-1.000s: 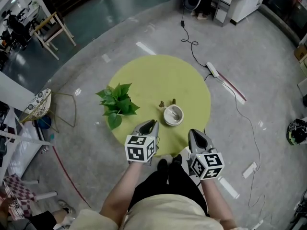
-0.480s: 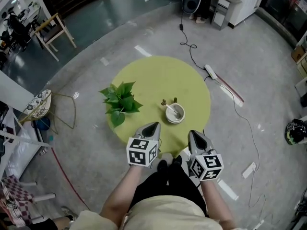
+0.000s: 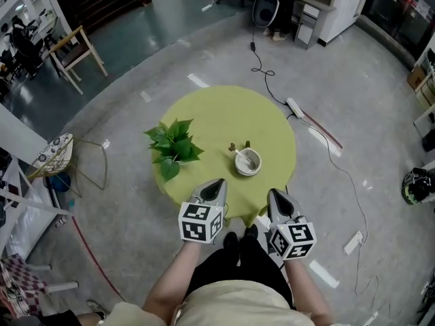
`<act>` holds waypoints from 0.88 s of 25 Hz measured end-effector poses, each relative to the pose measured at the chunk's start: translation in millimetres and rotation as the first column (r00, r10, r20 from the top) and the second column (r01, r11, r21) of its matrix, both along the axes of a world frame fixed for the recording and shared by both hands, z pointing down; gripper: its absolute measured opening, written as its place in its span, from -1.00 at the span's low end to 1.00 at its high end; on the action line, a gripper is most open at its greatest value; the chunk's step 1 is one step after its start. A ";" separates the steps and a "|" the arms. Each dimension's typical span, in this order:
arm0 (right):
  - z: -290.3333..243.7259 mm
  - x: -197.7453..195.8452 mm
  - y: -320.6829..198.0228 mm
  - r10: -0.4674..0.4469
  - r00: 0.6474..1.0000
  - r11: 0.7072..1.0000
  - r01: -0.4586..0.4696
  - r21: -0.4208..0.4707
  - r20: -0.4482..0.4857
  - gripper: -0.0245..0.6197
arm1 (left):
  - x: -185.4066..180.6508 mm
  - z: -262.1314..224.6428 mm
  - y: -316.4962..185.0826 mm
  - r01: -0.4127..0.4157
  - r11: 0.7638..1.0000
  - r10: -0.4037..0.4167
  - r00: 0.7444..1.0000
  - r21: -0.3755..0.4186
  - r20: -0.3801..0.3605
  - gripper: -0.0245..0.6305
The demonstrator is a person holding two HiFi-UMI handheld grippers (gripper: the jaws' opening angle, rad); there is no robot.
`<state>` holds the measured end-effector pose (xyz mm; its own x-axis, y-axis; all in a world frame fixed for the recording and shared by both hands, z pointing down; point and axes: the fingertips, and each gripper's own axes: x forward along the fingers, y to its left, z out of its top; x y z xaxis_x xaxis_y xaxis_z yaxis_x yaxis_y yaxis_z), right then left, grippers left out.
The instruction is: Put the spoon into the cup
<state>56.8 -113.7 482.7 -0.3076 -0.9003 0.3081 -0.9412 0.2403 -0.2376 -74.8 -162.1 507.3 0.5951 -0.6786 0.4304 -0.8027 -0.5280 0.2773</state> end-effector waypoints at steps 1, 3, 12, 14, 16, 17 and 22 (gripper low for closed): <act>-0.1 -0.2 1.9 0.001 1.000 1.000 -0.001 0.001 -0.001 -0.92 | -0.8 -1.0 2.3 0.001 1.000 -0.001 1.000 0.003 0.000 -0.92; -1.2 0.5 5.6 0.004 1.000 1.000 -0.004 0.003 -0.002 -0.93 | -1.8 -3.2 7.1 0.002 1.000 -0.002 1.000 0.008 -0.002 -0.92; -4.8 5.2 17.6 -0.001 1.000 1.000 0.002 0.022 -0.016 -0.93 | -2.6 -5.5 24.1 0.020 1.000 -0.020 1.000 0.013 -0.010 -0.92; -5.4 7.0 19.5 -0.006 1.000 1.000 0.006 0.028 -0.014 -0.93 | -2.0 -7.1 27.4 0.028 0.999 -0.027 1.000 0.018 -0.009 -0.92; -7.5 9.4 21.8 -0.012 1.000 0.999 0.012 0.039 -0.009 -0.93 | -0.9 -9.9 31.1 0.035 0.999 -0.035 0.999 0.027 -0.007 -0.92; -8.7 10.9 23.3 -0.016 1.000 0.999 0.016 0.044 -0.007 -0.93 | 0.0 -11.5 33.0 0.039 0.999 -0.039 0.999 0.032 -0.006 -0.92; -13.8 18.6 34.0 -0.045 0.999 0.997 0.044 0.056 -0.001 -0.93 | 4.9 -17.6 47.0 0.073 0.996 -0.073 0.997 0.041 -0.004 -0.92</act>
